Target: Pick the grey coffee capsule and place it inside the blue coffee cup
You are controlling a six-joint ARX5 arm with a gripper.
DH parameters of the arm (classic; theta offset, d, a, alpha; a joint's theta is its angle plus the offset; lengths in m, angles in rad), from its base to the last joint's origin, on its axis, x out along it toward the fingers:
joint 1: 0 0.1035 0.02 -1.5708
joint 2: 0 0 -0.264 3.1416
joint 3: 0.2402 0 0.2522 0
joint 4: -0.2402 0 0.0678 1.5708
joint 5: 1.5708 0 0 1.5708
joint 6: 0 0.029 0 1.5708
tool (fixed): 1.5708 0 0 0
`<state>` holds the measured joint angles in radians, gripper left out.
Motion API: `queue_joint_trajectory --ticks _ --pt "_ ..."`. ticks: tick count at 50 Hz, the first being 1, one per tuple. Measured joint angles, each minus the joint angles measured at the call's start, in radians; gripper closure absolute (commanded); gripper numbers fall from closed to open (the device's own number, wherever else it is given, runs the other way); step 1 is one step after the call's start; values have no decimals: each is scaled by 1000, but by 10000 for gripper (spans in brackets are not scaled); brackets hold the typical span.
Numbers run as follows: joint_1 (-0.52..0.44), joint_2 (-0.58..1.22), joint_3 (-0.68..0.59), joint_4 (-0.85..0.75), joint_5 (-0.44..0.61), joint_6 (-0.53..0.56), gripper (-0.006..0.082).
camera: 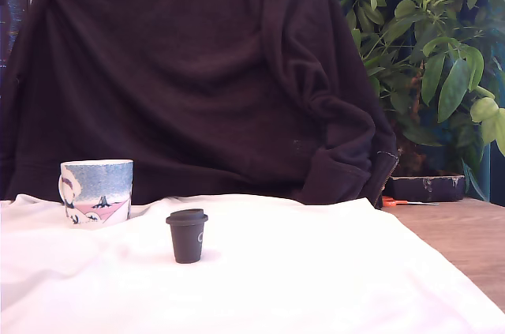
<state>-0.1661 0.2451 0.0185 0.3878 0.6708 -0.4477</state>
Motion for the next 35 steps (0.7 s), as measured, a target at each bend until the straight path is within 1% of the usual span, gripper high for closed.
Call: queue_joint_trajectory --ticks 2,3,4,5,6,8,9,10,17,18,19,24,26,28,30,35 --pt "-26 35 0 13 3 34 786" --pt "-37 51 0 21 6 34 786" --pt "-50 71 0 29 7 64 786" --pt "-63 91 0 36 7 66 786" --pt "-75 110 0 41 8 91 786" --pt "-98 148 0 45 8 102 786" --pt "-112 171 0 48 8 140 786" --pt "-125 193 0 52 7 144 786" --pt "-207 346 0 107 -37 272 775" --pt "-216 364 0 118 -47 272 758" --pt "-226 386 0 133 -60 306 718" --pt "-272 491 0 208 -121 387 394" --pt "-293 534 0 240 -150 429 301" --pt "-312 569 0 266 -180 450 244" --pt "-330 604 0 289 -215 455 213" --pt "-359 695 9 330 -280 452 209"
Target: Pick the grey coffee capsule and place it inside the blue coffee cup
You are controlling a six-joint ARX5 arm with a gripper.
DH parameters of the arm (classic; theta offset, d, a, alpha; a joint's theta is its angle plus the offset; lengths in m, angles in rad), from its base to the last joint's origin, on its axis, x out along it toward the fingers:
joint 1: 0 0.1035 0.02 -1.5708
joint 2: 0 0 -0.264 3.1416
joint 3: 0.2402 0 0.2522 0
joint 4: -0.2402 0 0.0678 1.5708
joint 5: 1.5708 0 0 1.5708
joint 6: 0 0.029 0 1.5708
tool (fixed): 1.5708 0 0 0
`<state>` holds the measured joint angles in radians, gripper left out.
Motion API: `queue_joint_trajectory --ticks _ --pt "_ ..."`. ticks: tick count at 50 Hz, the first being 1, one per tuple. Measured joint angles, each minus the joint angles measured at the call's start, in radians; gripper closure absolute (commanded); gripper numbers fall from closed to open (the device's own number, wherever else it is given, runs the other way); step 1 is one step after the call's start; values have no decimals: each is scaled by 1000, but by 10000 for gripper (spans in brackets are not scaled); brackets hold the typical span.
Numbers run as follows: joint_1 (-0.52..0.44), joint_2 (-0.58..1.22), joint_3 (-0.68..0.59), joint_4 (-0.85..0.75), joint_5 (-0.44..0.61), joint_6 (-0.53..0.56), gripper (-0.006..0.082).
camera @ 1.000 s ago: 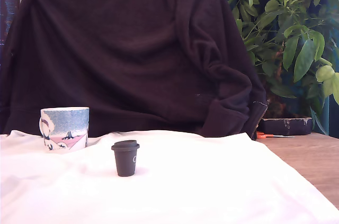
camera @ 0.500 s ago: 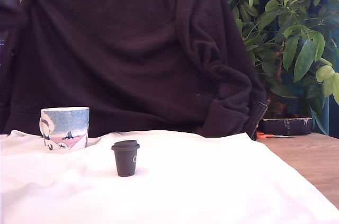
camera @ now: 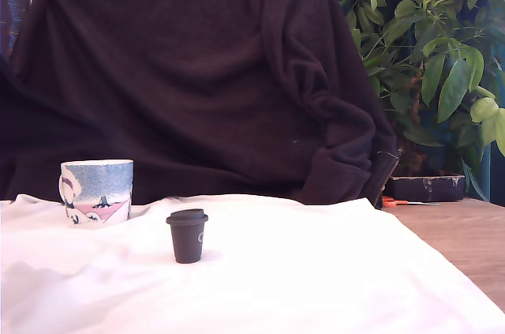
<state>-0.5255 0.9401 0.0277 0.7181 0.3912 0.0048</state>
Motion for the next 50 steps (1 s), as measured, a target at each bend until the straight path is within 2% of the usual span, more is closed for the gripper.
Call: queue_joint_trajectory --ticks 8,18,26,50 --pt "-27 154 44 76 -23 -10 182" --pt "-42 366 167 98 -15 -8 167" --pt "-44 531 240 98 -14 -8 79" --pt "-44 797 397 105 -17 -4 83"
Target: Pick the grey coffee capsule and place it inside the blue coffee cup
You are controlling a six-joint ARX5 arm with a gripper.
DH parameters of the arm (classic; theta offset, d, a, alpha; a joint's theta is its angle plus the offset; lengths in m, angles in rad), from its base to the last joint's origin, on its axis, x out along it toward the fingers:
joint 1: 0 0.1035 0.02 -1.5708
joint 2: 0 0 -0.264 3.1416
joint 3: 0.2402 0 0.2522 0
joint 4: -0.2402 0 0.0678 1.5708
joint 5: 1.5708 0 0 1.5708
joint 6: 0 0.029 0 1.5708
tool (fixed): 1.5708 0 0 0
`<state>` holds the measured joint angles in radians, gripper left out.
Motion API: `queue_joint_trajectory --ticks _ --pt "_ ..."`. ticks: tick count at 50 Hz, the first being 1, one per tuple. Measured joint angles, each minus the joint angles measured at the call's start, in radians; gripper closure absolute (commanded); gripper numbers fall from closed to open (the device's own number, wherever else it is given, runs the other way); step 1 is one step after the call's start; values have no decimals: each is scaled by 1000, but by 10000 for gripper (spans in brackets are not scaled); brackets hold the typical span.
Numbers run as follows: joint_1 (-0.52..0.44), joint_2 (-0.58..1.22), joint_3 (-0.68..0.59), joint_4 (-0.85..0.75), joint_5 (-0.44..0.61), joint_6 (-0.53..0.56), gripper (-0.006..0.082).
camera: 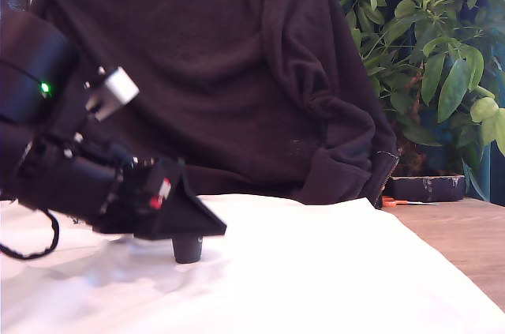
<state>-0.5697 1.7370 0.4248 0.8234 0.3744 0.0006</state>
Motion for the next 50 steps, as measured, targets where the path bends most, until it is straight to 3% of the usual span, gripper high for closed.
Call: queue_joint_trajectory --ticks 5,8,11,17,20,50 --pt "-1 14 0 0 9 4 90" --pt "-2 13 0 -1 14 4 147" --pt "-3 13 0 -1 30 5 289" --pt "-4 13 0 -2 68 5 668" --pt "-4 13 0 -2 80 5 757" --pt "-4 13 4 14 88 -30 768"
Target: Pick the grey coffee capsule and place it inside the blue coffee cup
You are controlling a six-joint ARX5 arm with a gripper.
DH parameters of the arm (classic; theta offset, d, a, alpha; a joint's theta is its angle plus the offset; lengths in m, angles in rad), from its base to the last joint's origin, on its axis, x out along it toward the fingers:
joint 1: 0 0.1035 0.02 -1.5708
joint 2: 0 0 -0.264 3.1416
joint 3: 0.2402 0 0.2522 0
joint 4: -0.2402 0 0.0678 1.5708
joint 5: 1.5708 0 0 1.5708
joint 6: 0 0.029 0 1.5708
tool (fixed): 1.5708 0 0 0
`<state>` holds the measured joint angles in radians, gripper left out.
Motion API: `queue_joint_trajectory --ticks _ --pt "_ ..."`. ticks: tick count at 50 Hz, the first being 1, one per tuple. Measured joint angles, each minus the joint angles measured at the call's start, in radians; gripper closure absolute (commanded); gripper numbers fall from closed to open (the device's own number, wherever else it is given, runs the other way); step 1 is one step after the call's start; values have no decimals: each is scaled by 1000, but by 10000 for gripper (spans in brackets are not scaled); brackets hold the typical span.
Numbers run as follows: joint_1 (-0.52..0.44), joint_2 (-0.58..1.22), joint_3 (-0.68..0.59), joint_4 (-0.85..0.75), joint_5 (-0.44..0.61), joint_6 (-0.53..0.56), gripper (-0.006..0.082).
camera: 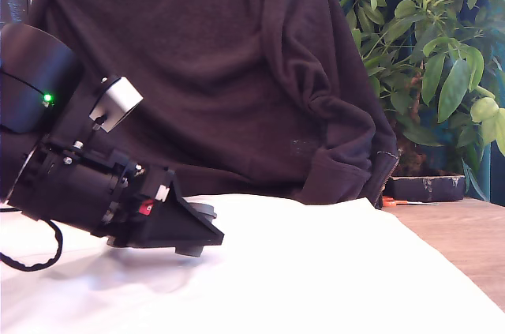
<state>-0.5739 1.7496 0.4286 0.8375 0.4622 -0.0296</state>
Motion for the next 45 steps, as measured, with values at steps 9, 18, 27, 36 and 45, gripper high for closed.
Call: queue_joint_trajectory --ticks 9,18,27,36,45 --pt "0 -36 38 -4 0 -42 768" --pt "0 -153 70 2 -29 -44 768" --pt "1 -233 74 1 -146 -45 768" --pt "41 -294 74 0 -183 -45 768" --pt "116 -340 74 -3 -195 -45 768"
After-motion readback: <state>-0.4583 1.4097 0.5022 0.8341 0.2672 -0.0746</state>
